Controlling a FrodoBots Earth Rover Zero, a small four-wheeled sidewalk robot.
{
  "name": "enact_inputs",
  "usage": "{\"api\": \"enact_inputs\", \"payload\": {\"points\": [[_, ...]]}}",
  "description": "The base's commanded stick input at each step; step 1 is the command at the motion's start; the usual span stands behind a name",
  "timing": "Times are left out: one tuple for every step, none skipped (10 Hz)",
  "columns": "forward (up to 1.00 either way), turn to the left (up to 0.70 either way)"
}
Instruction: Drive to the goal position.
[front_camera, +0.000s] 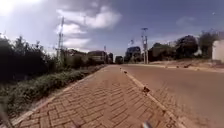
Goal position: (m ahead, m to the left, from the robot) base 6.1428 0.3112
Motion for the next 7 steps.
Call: {"api": "enact_inputs", "payload": {"points": [[0.7, 0.0], [0.7, 0.0], [0.7, 0.0], [0.7, 0.0], [0.7, 0.0], [0.7, 0.0], [0.7, 0.0]]}}
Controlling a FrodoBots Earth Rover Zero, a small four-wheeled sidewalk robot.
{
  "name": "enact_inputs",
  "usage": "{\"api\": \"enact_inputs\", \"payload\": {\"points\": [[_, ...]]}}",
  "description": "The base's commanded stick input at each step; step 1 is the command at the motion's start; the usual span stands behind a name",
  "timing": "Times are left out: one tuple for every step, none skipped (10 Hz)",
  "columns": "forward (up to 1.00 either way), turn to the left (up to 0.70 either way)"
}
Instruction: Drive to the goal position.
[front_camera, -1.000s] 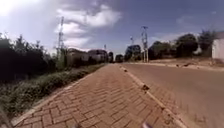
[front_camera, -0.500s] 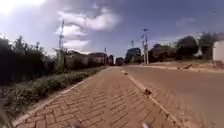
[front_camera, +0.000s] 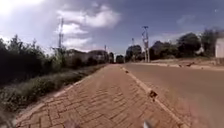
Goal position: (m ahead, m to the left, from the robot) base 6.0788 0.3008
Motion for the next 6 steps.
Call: {"api": "enact_inputs", "payload": {"points": [[0.7, 0.0], [0.7, 0.0], [0.7, 0.0], [0.7, 0.0], [0.7, 0.0], [0.7, 0.0]]}}
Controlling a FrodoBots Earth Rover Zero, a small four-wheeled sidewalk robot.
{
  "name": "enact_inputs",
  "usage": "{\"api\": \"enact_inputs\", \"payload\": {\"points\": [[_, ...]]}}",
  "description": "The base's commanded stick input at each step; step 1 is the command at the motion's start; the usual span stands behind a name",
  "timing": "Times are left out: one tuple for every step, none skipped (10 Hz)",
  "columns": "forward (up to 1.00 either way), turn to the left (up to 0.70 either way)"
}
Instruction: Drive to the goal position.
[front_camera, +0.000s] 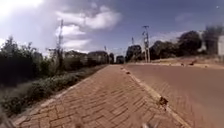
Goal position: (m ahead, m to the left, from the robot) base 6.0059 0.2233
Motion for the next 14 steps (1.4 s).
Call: {"api": "enact_inputs", "payload": {"points": [[0.7, 0.0], [0.7, 0.0], [0.7, 0.0], [0.7, 0.0], [0.7, 0.0], [0.7, 0.0], [0.7, 0.0], [0.7, 0.0], [0.7, 0.0], [0.7, 0.0], [0.7, 0.0], [0.7, 0.0], [0.7, 0.0], [0.7, 0.0]]}}
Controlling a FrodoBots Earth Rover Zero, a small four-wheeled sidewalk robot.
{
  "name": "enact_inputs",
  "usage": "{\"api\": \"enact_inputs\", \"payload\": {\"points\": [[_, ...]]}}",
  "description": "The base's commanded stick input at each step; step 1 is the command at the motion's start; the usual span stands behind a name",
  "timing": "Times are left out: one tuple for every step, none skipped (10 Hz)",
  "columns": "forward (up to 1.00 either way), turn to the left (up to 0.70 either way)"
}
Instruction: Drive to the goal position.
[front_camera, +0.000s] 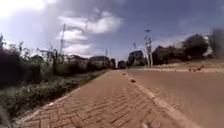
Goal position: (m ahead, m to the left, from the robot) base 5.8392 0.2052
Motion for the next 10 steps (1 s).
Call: {"api": "enact_inputs", "payload": {"points": [[0.7, 0.0], [0.7, 0.0], [0.7, 0.0], [0.7, 0.0], [0.7, 0.0], [0.7, 0.0], [0.7, 0.0], [0.7, 0.0], [0.7, 0.0], [0.7, 0.0]]}}
